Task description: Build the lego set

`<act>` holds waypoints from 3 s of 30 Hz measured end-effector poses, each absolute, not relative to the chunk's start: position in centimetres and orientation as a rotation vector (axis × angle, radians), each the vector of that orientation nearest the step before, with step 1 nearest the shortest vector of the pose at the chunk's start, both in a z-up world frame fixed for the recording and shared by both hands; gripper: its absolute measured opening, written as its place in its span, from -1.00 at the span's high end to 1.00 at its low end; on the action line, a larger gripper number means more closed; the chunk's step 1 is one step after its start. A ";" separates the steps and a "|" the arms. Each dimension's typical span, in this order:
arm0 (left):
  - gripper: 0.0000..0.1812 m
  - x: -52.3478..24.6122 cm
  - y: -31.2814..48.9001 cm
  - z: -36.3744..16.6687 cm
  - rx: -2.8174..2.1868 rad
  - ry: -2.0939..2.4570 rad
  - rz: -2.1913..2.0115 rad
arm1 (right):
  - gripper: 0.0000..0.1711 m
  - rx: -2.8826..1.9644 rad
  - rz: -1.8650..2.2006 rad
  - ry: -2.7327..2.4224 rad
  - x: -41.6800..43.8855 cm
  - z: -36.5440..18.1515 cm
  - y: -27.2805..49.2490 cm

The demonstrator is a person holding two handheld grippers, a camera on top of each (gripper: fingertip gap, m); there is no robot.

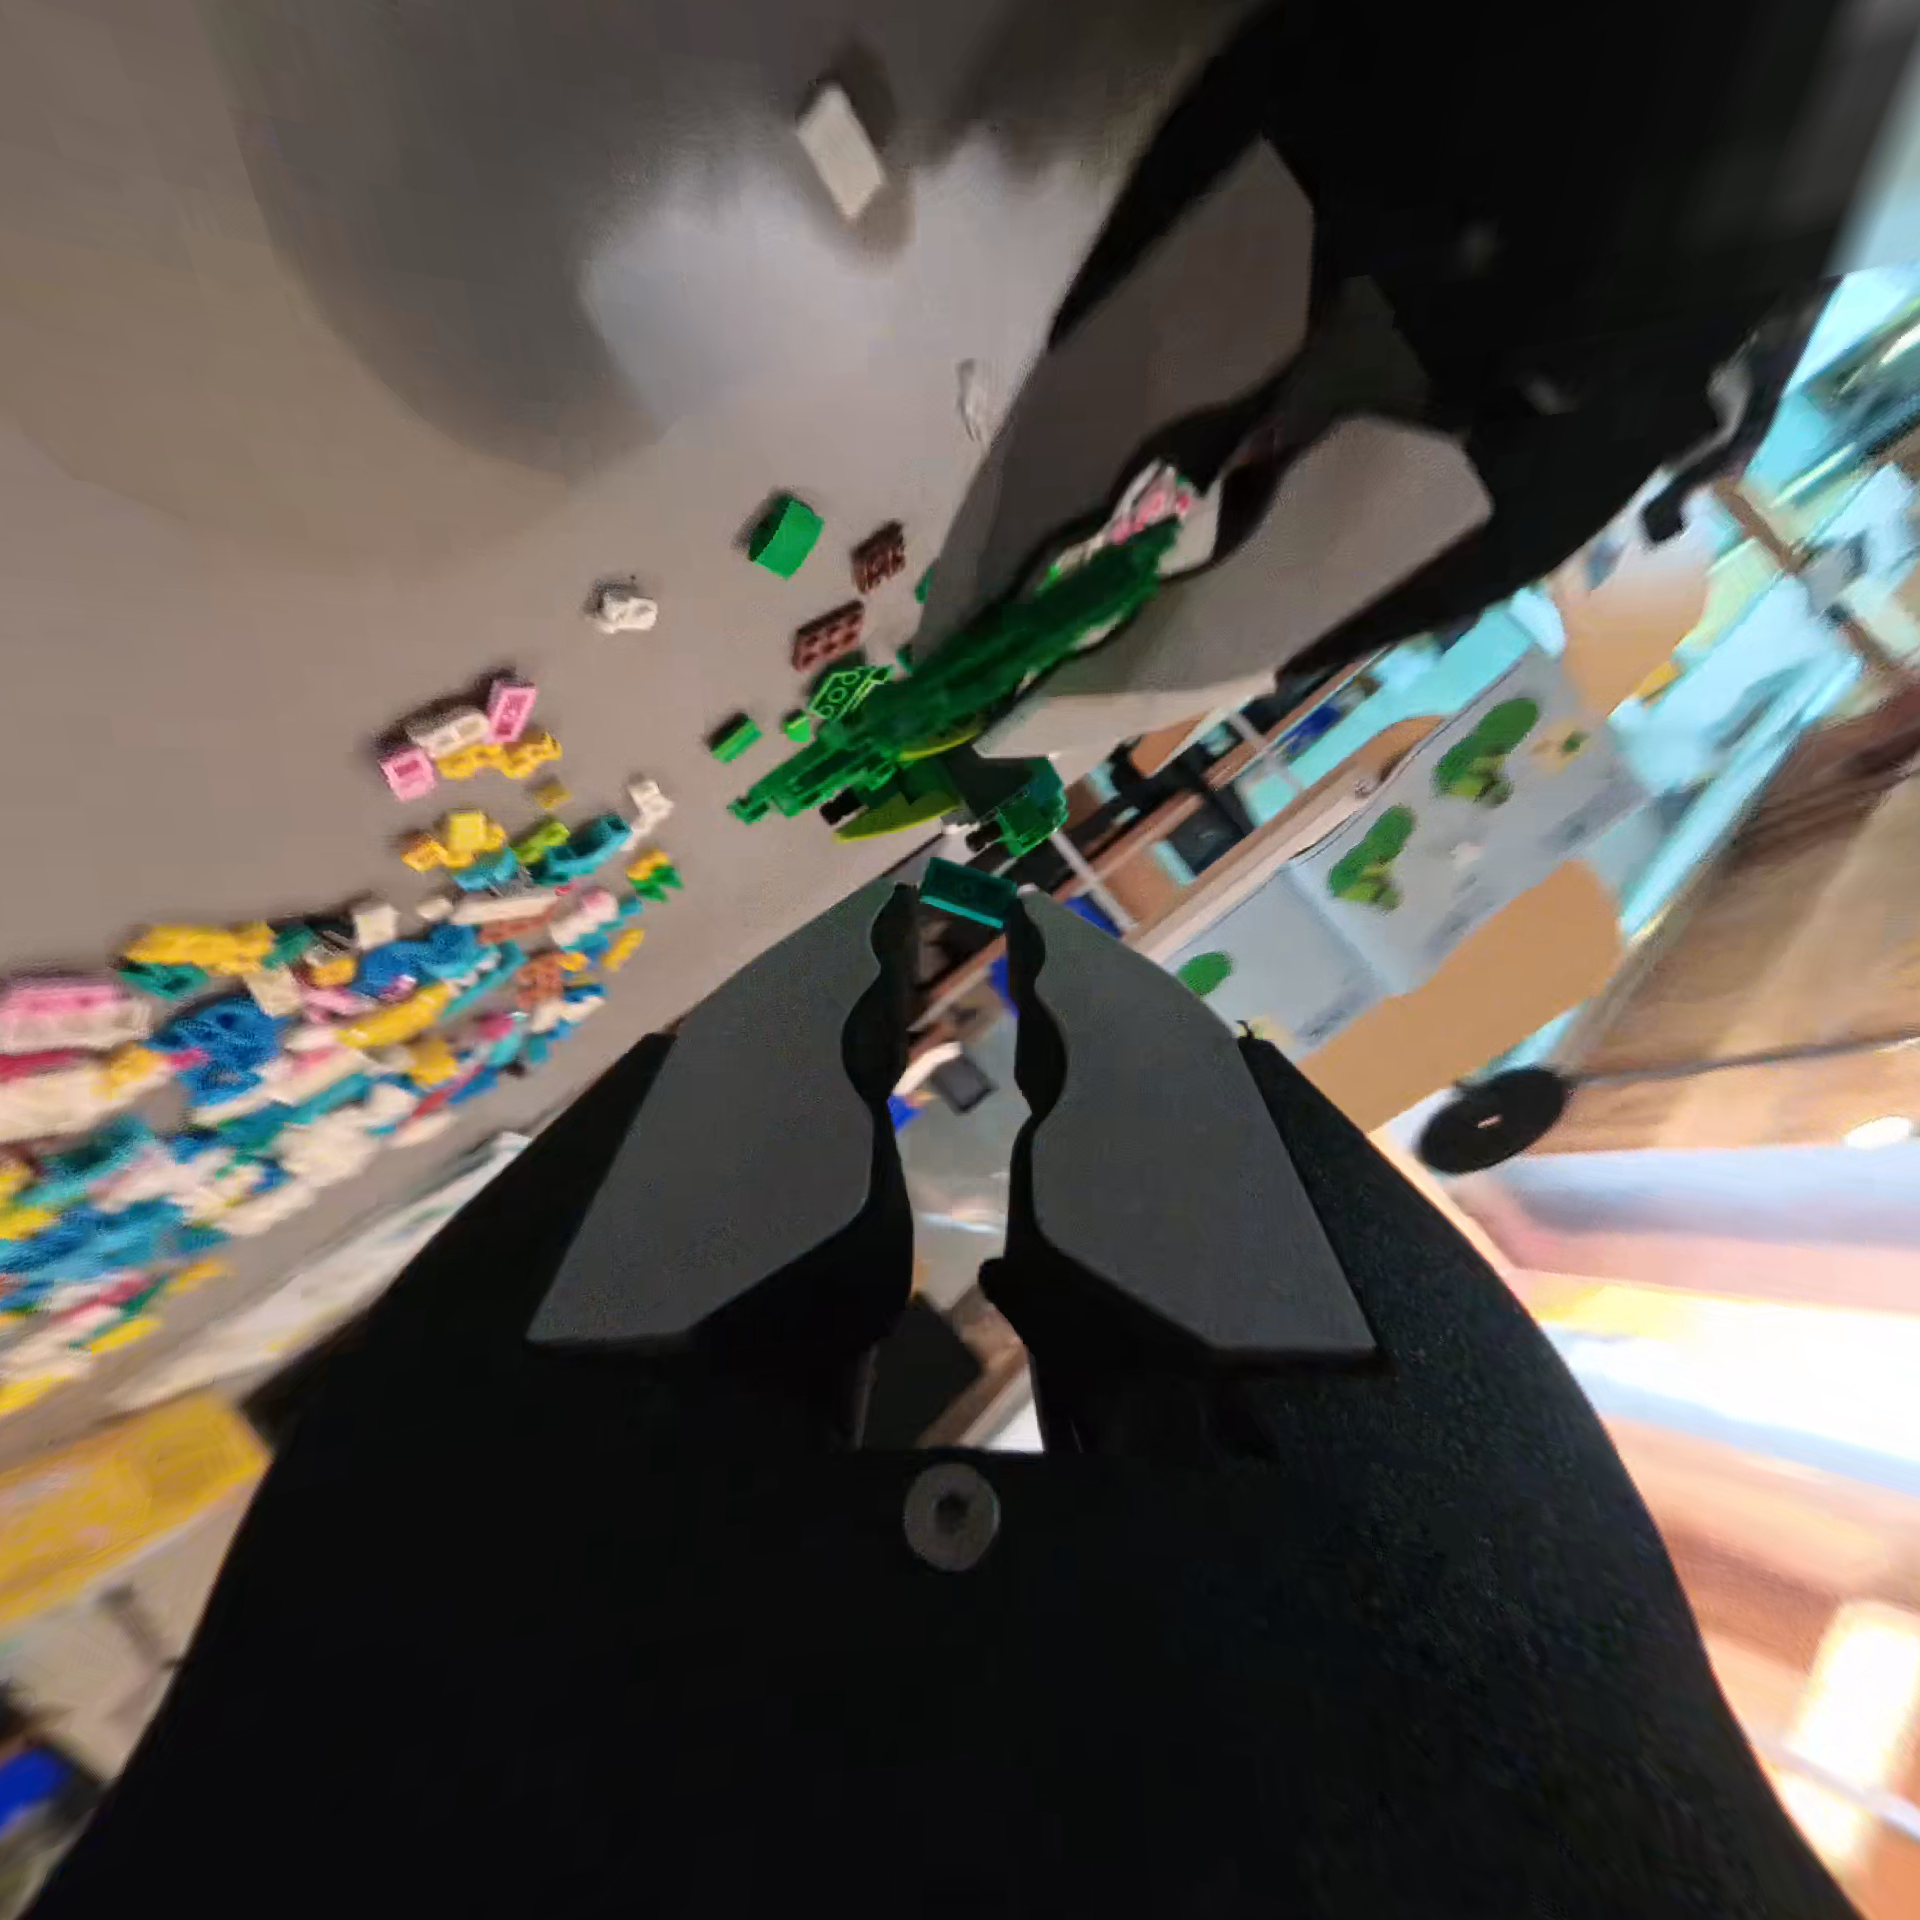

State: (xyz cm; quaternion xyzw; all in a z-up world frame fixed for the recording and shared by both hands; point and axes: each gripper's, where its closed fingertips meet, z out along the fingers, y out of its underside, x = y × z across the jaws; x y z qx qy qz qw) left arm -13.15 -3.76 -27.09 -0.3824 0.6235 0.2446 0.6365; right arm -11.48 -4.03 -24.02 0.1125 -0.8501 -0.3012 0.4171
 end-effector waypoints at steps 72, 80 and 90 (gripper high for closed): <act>0.86 -11.4 -9.1 -25.6 -0.567 1.455 0.417 | 0.82 -0.609 1.010 -2.730 -11.4 -24.7 -12.3; 0.86 -11.1 -9.5 -25.8 -0.557 1.465 0.416 | 0.83 -0.531 0.845 -2.854 -11.1 -25.3 -12.8; 0.86 -11.2 -9.5 -25.8 -0.563 1.463 0.436 | 0.92 -0.614 0.850 -2.860 -11.2 -25.1 -12.4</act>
